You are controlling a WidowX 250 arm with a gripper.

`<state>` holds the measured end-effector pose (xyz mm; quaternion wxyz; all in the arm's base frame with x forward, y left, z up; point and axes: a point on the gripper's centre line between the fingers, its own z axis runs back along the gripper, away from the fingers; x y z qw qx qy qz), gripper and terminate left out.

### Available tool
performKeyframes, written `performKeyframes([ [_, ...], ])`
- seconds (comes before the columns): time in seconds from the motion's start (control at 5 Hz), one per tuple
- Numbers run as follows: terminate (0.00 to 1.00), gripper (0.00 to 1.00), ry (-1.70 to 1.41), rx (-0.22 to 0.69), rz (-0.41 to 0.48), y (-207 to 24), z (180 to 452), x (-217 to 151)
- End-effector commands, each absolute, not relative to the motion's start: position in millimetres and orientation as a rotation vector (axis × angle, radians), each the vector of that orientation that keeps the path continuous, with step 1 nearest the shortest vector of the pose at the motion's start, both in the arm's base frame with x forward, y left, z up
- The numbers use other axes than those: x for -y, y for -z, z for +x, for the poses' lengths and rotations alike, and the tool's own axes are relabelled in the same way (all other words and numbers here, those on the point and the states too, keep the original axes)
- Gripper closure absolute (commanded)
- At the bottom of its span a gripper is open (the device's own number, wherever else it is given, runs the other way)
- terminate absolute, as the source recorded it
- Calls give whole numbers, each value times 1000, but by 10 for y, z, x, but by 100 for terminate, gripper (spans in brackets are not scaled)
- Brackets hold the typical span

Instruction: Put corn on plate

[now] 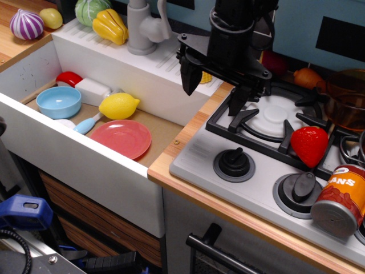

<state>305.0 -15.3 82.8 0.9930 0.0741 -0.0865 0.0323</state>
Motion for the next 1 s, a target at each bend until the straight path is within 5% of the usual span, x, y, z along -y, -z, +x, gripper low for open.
performKeyframes([
  [0.0,0,0,-65,173,149,-828,3050,153],
  [0.6,0,0,26,207,207,-932,3738,-369],
  [0.8,0,0,118,285,216,-941,3876,-557],
])
